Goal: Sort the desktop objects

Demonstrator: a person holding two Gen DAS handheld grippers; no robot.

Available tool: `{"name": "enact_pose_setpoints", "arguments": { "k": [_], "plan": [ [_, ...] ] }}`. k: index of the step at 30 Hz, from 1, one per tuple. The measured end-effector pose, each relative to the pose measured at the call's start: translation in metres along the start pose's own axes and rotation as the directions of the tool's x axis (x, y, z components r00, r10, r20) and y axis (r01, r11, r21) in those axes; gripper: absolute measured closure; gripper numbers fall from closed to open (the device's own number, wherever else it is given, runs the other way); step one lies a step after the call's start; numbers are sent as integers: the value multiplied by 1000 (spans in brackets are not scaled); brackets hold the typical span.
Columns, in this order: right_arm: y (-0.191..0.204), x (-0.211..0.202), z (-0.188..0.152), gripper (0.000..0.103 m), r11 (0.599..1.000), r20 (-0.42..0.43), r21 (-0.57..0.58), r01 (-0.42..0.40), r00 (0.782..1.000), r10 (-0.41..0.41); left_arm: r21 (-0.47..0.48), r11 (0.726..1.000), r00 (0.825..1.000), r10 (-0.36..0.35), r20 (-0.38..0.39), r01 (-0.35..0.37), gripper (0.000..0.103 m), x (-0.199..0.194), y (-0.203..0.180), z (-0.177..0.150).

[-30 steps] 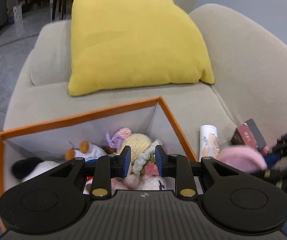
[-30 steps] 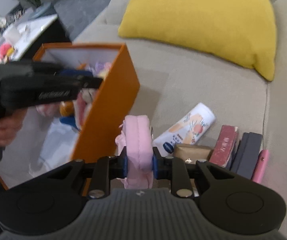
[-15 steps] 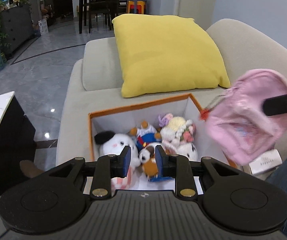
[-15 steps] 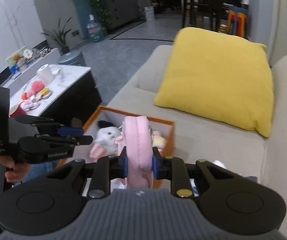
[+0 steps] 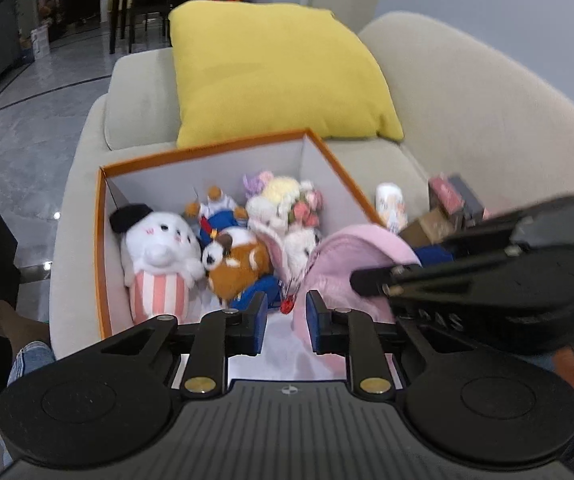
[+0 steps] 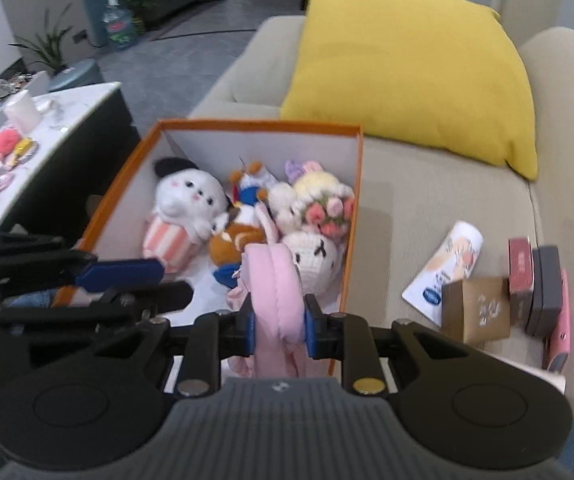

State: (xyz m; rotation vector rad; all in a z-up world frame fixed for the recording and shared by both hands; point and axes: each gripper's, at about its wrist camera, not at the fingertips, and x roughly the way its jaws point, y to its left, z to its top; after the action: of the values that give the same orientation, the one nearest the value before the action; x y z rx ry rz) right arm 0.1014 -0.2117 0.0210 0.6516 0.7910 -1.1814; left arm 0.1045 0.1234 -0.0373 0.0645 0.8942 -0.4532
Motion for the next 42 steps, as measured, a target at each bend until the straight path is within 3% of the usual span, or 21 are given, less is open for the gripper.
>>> {"name": "enact_pose_setpoints", "arguments": {
  "k": [6, 10, 17, 20, 21, 24, 28, 34, 38, 42],
  "plan": [
    [4, 23, -7, 79, 999, -32, -9, 52, 998, -52, 25, 999, 998, 23, -66, -21, 80, 16, 2, -18],
    [6, 25, -10, 79, 996, 8, -11, 85, 996, -85, 35, 999, 993, 45, -110, -42, 80, 29, -1, -22],
    [2, 18, -13, 78, 999, 11, 5, 44, 999, -44, 73, 997, 990, 23, -137, -13, 80, 43, -14, -22],
    [-1, 12, -13, 71, 1000, 19, 17, 12, 1000, -12, 89, 996, 990, -8, -140, 20, 80, 47, -20, -21],
    [-2, 9, -12, 63, 1000, 32, 21, 4, 999, -4, 96, 995, 990, -9, -141, 23, 80, 48, -22, -20],
    [-4, -3, -9, 60, 1000, 72, 10, 7, 997, -8, 97, 994, 989, -30, -143, 44, 80, 51, -24, -17],
    [-15, -20, -6, 59, 999, 112, 27, -23, 994, 20, 117, 991, 990, -45, -136, 62, 80, 52, -28, -14],
    [-47, -49, -5, 54, 998, 193, 55, -1, 981, -9, 174, 982, 991, -47, -126, 69, 80, 50, -33, -16],
    [-78, -44, -12, 54, 995, 166, 97, 40, 985, -56, 243, 966, 990, -55, -127, 85, 80, 49, -36, -18],
    [-100, -30, -25, 54, 990, 106, 139, 18, 994, -33, 311, 943, 985, -73, -157, 119, 80, 50, -41, -23]
  ]
}}
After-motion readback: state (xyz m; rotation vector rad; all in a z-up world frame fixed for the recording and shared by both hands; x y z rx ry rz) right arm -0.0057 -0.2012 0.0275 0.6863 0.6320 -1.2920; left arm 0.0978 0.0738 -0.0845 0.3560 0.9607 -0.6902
